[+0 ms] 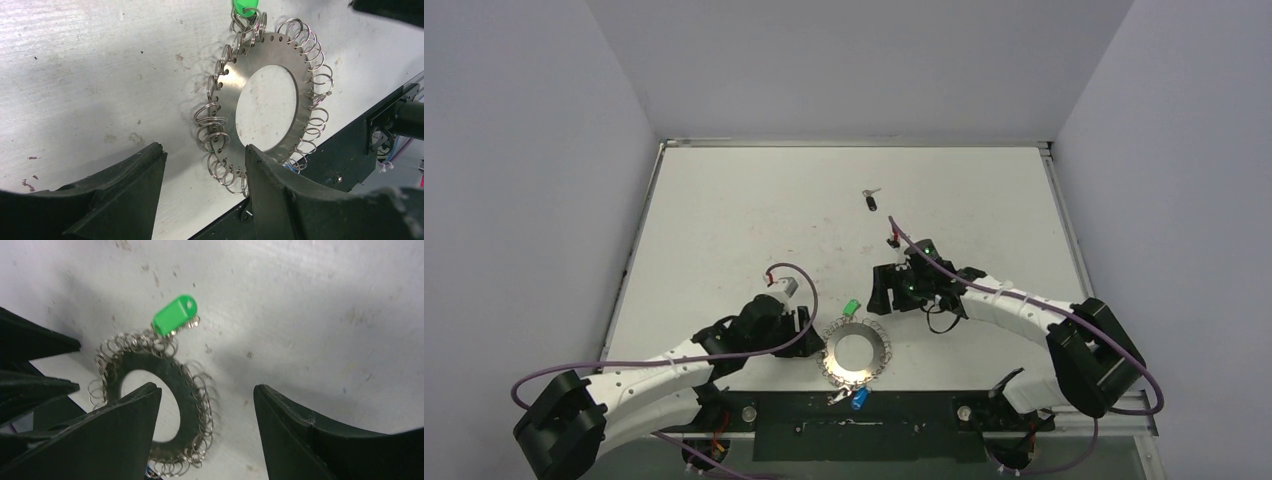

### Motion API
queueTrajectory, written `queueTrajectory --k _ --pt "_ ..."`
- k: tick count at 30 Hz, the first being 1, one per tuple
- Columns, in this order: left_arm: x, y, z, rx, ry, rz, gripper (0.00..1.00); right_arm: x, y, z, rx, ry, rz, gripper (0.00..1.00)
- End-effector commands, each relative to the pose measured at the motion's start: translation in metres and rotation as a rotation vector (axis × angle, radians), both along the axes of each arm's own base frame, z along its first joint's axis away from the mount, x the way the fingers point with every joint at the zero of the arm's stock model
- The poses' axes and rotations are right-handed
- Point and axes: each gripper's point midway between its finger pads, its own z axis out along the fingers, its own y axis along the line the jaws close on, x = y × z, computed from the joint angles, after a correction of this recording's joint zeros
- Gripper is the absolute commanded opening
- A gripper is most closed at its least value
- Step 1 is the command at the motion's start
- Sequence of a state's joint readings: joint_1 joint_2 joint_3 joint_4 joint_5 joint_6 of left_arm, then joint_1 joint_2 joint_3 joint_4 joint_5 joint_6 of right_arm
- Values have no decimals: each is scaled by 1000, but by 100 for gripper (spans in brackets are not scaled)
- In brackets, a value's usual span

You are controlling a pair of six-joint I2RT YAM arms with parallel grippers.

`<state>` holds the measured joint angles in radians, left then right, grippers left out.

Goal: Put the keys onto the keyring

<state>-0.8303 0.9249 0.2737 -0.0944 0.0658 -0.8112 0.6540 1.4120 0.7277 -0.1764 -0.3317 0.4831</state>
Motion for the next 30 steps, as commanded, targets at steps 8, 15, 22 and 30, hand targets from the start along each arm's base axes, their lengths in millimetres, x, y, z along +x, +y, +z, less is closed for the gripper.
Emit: queueTrajectory --k 8,15,22,30 --pt "3 -10 2 -81 -10 9 52 -50 -6 -30 115 165 -43 52" --pt "2 -15 -3 -67 13 -10 51 -29 19 -44 134 180 -15 22" --pt "5 -13 1 -51 -3 -9 52 26 32 -38 36 93 4 6" --pt "5 -6 8 -34 -35 -11 60 59 42 -29 -46 36 54 23"
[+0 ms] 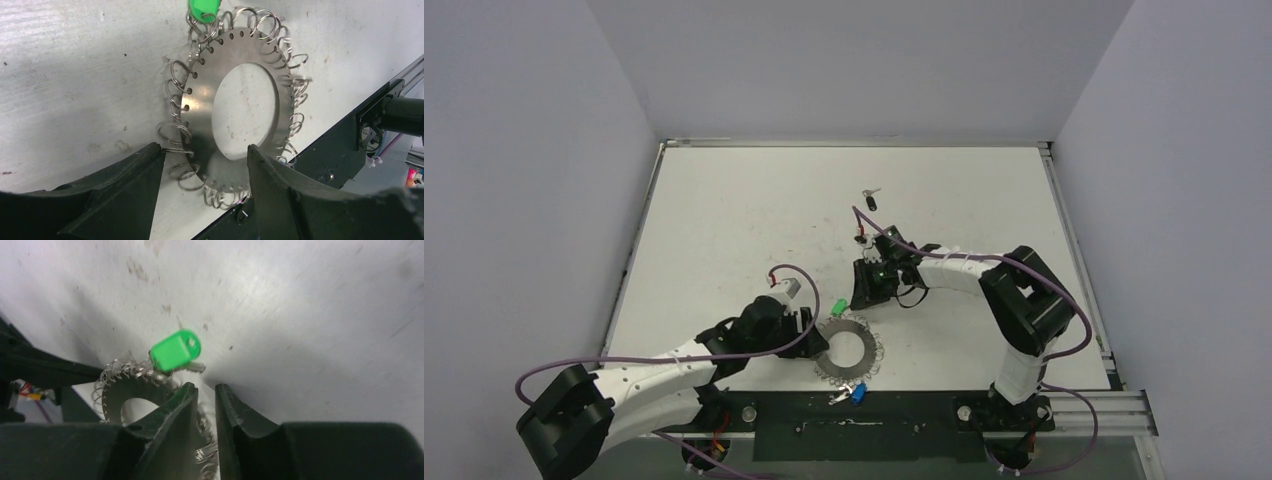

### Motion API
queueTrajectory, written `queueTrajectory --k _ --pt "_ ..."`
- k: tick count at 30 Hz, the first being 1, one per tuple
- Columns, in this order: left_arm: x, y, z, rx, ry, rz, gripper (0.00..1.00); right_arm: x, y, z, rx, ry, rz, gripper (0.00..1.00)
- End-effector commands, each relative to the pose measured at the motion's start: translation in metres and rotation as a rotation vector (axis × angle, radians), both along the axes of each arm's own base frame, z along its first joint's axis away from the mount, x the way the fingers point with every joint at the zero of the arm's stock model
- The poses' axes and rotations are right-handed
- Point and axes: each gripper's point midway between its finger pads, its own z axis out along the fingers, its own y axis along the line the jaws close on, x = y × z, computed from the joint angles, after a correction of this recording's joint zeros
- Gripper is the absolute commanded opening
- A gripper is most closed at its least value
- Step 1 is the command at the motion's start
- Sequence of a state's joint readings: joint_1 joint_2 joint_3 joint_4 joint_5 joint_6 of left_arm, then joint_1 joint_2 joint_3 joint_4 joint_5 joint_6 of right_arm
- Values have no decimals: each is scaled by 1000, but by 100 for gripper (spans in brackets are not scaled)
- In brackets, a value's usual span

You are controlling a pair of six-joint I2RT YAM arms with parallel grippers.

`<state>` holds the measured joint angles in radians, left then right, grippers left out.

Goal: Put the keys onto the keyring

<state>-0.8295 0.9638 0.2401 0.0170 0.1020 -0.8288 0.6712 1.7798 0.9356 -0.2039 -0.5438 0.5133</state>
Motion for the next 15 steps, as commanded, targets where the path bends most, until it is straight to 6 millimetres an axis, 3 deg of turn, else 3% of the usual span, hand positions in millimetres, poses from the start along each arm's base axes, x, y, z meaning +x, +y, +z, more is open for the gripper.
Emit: queueTrajectory --k 1,4,6,10,15 --pt "6 6 11 29 -41 10 63 64 -9 17 -76 -250 -59 35" --pt "8 15 15 56 -63 37 69 59 -19 27 -89 -278 -76 66" --pt "11 20 20 63 -87 56 73 52 -25 33 -89 -283 -82 72" --pt "14 23 33 34 -121 85 75 28 -31 43 -39 -249 -88 71" --pt "2 17 29 -5 -22 78 69 -11 -38 37 47 -146 -129 63"
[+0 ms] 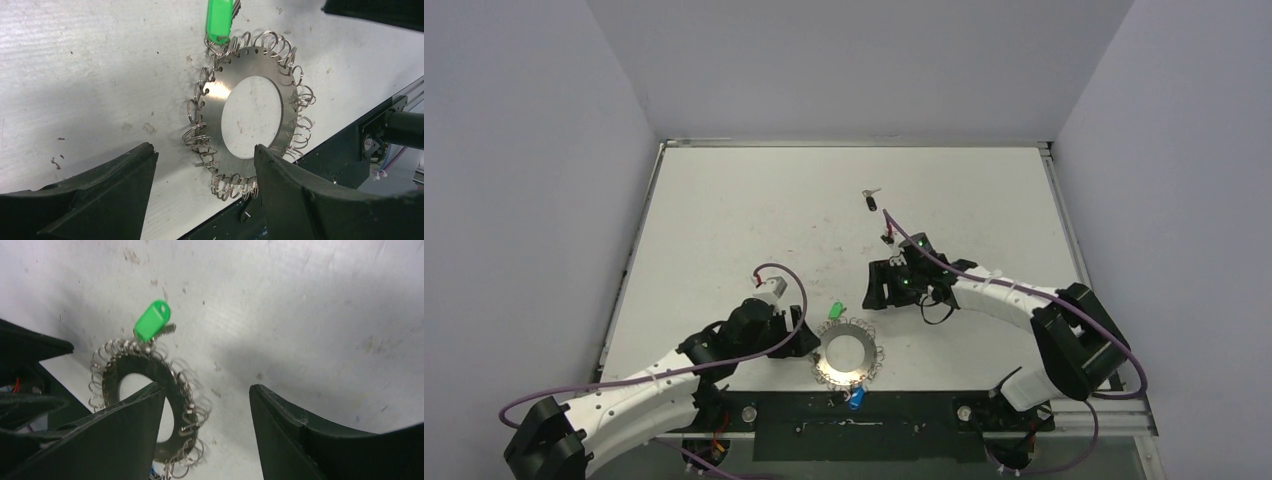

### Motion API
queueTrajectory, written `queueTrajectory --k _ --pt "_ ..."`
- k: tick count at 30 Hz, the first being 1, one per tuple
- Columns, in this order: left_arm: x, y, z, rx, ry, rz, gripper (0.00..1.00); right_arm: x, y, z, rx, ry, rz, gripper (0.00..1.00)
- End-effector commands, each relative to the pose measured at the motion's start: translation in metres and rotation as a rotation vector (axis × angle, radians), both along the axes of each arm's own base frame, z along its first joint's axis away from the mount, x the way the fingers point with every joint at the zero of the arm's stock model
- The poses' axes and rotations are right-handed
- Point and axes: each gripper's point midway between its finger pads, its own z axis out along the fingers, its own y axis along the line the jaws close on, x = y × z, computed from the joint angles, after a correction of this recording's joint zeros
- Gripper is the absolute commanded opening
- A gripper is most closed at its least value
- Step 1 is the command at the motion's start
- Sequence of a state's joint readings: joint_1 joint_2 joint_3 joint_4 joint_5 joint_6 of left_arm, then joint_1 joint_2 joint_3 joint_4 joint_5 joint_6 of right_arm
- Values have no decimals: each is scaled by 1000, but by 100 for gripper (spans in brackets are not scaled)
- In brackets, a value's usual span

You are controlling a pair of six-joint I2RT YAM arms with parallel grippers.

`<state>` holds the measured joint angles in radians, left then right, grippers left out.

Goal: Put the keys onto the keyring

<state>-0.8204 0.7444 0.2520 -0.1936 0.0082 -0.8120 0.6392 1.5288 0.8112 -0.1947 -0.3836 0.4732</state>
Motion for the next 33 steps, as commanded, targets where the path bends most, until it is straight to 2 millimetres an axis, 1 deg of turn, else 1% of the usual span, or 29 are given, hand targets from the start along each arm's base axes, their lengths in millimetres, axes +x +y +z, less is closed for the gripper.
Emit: queueTrajectory --k 1,4,6,8,11,13,15,18,19,21,24,28,29,33 --pt "-4 -9 8 -40 69 2 69 -32 -2 0 99 79 -37 62" --pt "-10 -13 -3 -38 131 -12 68 -49 1 -7 145 118 -55 59" --pt "-12 -19 -9 -55 163 -16 67 -59 7 -14 156 140 -53 57" --pt "-12 -27 -12 -85 189 -24 67 -70 18 -21 156 147 -32 55" --pt "-10 -40 -10 -131 195 -47 62 -80 33 -30 189 176 -22 47" --pt "-9 -48 -5 -158 196 -62 58 -83 43 -30 239 193 -28 40" --pt "-8 -55 3 -189 184 -78 53 -83 48 -29 277 196 -36 33" --pt "-7 -59 18 -233 157 -80 40 -81 48 -25 291 187 -47 24" --pt "-6 -60 23 -251 146 -79 32 -80 48 -23 293 180 -48 22" --pt "-6 -60 31 -279 128 -75 19 -79 48 -16 299 162 -48 20" --pt "-7 -59 42 -319 105 -71 0 -77 48 -9 305 143 -47 18" --pt "-12 -61 54 -363 98 -93 0 -75 49 2 322 124 -41 20" --pt "-13 -61 57 -372 96 -99 0 -75 49 5 325 119 -41 22" --pt "-16 -66 68 -420 103 -116 0 -73 43 16 323 74 -39 38"
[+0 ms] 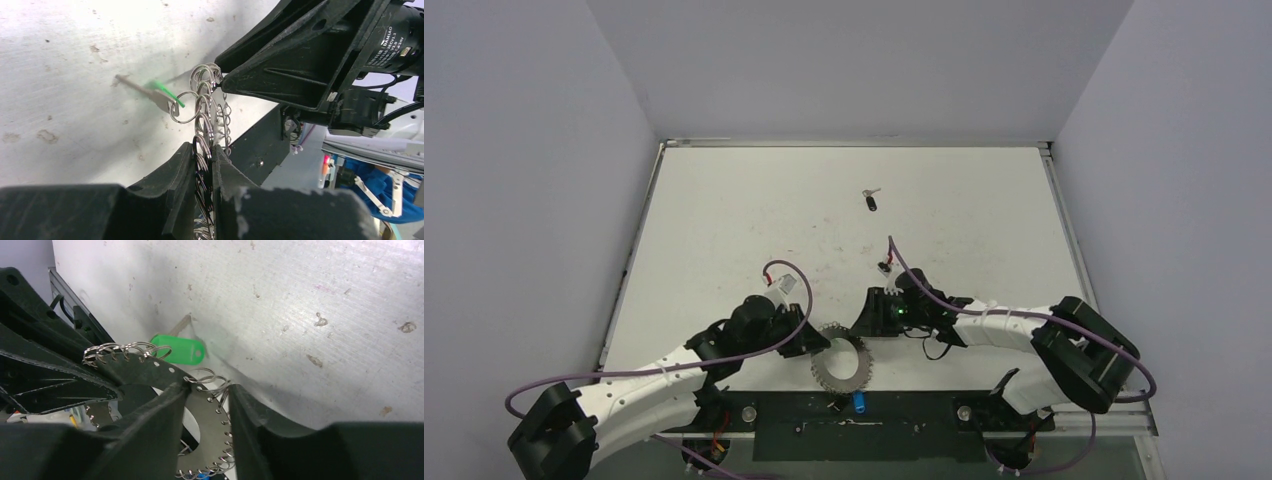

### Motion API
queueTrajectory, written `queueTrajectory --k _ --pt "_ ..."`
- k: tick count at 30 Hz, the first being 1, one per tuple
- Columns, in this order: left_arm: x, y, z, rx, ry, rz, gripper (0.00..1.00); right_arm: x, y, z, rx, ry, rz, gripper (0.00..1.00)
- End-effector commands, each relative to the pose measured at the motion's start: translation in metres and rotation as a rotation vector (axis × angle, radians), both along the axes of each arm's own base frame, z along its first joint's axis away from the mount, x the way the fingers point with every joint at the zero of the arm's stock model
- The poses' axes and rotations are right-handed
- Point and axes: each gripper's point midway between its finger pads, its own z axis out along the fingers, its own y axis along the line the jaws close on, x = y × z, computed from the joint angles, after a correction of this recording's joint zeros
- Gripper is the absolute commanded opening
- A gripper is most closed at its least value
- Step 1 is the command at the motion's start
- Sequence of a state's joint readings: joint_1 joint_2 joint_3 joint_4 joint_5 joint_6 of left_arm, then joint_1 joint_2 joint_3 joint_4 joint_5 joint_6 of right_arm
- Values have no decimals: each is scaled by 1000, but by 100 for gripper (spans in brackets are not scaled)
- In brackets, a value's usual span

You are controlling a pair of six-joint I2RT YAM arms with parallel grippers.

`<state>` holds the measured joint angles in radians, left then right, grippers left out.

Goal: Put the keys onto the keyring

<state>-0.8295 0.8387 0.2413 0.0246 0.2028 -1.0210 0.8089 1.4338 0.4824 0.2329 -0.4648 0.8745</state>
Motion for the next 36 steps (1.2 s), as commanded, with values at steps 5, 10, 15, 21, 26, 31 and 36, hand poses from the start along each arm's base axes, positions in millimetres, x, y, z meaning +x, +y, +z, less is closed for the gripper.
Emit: queueTrajectory --k 5,10,15,21,26,31,36 --pt "-5 -35 65 -260 -52 -103 0 12 -13 51 36 -177 -30 58" --pt "-5 -47 83 -311 -65 -140 0 17 -40 75 13 -252 -85 70" --pt "3 -52 97 -343 -110 -118 0 26 -69 105 -10 -351 -156 81" --pt "30 -54 112 -316 -205 -51 0 31 -86 124 -51 -420 -200 90" --pt "66 -44 105 -268 -244 53 0 33 -86 114 -79 -397 -196 92" --pt "95 -31 77 -216 -204 141 0 33 -82 98 -96 -365 -177 93" --pt "105 -23 41 -110 -171 151 32 33 -79 80 -128 -333 -151 96"
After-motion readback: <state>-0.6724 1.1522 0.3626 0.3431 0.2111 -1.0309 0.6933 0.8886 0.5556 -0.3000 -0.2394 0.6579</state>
